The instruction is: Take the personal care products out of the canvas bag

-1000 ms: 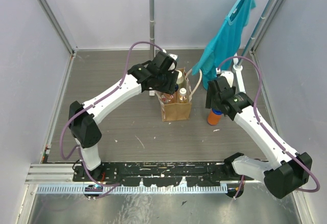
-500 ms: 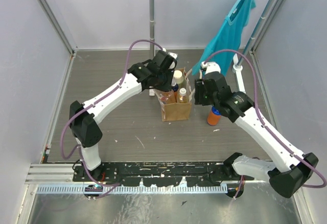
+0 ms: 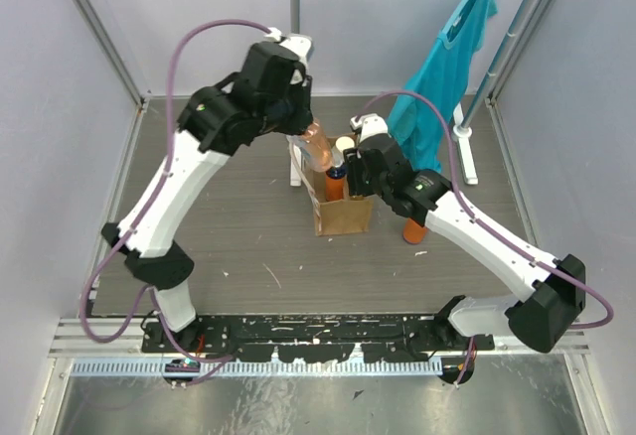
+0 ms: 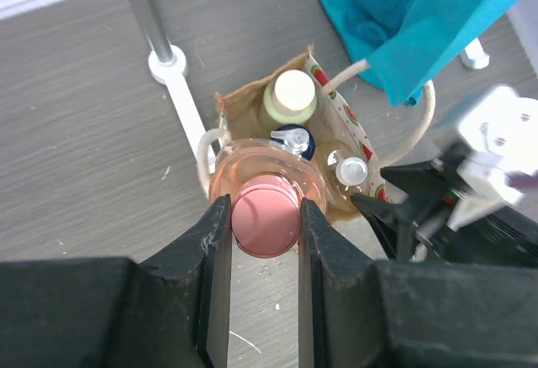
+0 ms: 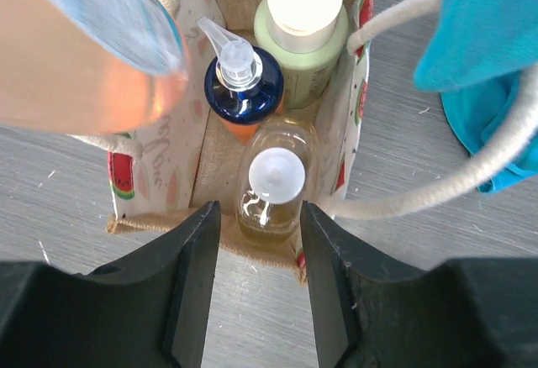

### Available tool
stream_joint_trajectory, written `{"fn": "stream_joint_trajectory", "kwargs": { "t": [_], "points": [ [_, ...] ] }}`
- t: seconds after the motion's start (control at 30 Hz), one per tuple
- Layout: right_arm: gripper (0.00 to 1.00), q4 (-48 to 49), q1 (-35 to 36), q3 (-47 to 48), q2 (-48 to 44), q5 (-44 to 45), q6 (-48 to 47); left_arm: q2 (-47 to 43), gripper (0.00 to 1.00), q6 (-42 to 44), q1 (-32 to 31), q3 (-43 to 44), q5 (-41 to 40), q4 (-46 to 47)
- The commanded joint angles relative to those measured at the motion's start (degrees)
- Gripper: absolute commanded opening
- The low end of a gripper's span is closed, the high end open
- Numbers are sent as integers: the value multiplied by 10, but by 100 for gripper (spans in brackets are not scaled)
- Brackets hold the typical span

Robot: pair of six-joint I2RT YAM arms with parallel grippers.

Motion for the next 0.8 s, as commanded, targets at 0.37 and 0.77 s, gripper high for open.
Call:
{"fn": "stream_joint_trajectory", "kwargs": {
  "t": [0.37, 0.77],
  "points": [
    [51, 81, -14, -21, 59, 37, -18, -156, 0, -4, 17, -86, -117, 8],
    [43, 105, -19, -19, 84, 19, -22, -243, 0, -39, 34, -394, -119, 181]
  ]
}}
